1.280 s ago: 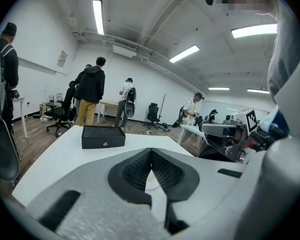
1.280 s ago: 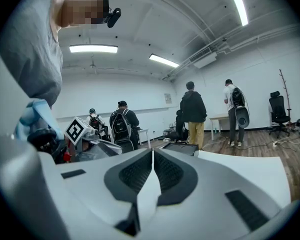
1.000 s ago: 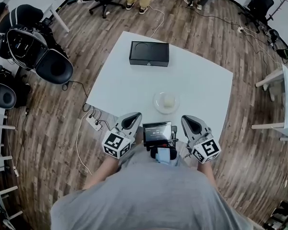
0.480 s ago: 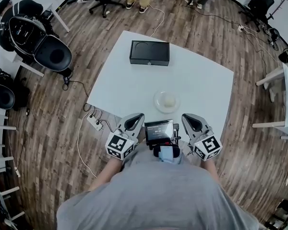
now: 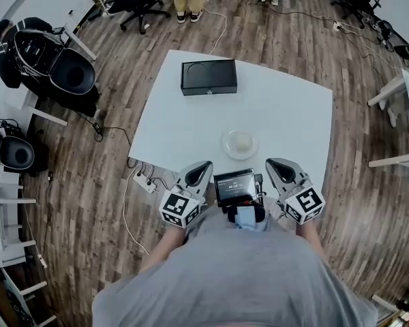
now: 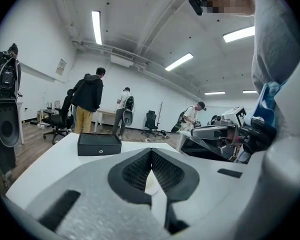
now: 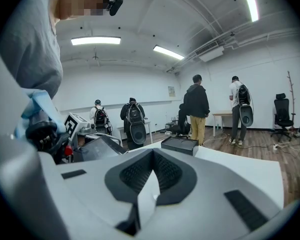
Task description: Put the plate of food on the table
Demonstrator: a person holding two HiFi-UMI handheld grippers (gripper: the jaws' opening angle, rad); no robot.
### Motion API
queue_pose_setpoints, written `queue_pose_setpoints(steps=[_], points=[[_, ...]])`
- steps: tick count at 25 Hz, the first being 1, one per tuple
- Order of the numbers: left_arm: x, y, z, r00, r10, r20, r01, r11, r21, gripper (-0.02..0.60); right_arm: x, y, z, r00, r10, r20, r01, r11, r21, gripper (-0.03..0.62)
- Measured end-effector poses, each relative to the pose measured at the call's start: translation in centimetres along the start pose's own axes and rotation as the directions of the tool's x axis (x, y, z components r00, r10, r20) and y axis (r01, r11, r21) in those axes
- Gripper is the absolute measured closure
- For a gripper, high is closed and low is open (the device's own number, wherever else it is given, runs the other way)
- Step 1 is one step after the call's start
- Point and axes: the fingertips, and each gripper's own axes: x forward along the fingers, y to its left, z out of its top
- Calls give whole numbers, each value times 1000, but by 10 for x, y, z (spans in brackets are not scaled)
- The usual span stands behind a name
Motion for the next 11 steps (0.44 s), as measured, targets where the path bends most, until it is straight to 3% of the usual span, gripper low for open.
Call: queue_pose_setpoints(steps=[11], points=[[12, -11, -1, 998, -55, -26, 55, 998, 11, 563, -8, -7, -6, 999, -41, 21, 40, 999, 6, 564]])
